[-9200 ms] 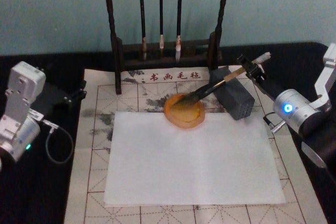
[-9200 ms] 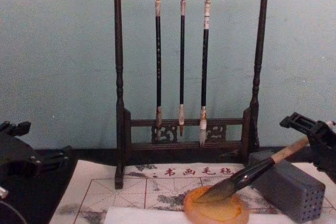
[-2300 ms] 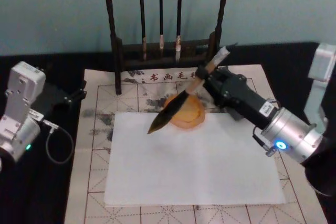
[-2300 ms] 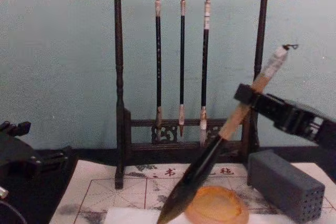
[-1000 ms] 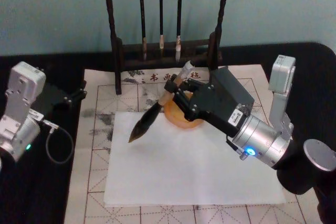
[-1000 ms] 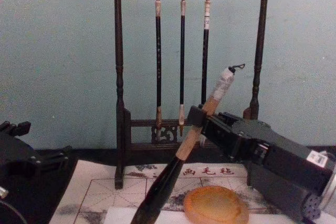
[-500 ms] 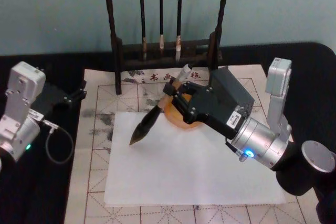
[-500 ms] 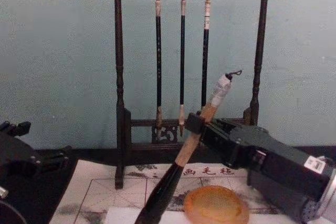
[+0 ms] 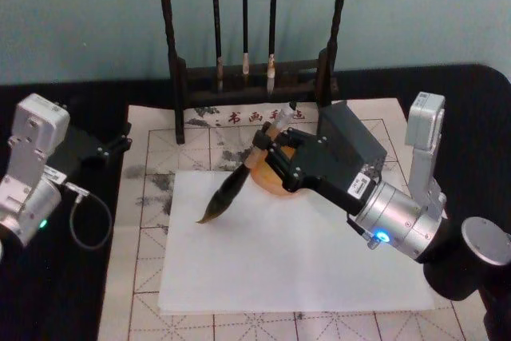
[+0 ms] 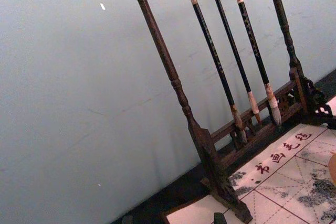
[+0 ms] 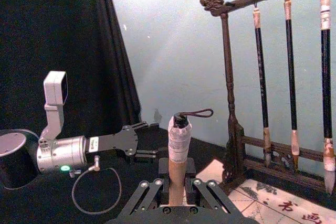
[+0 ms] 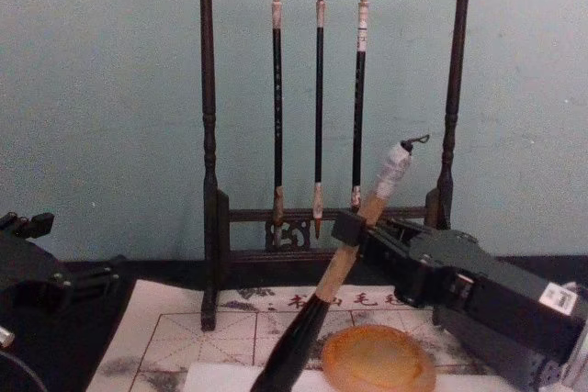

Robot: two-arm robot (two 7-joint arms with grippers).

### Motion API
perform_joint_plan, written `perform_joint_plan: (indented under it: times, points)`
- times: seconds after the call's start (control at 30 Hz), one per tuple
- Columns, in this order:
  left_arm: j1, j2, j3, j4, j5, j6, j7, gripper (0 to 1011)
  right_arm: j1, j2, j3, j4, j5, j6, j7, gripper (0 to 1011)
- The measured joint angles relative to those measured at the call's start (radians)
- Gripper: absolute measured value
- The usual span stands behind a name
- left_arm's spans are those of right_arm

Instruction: Pick up the brush from the inkstone, write on the paper, then place the brush back to its original position.

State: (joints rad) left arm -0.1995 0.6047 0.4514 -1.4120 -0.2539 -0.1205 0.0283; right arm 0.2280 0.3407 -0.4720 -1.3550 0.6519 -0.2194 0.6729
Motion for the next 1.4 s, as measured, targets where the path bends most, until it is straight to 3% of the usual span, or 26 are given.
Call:
perform_joint_plan:
  times: [1.4]
  points:
    - [0.0,0.0,0.0,0.0,0.0,0.0,0.0,1001,-0.057,0.05,0.07,-0.063,-0.002,-0.05,0.003,187]
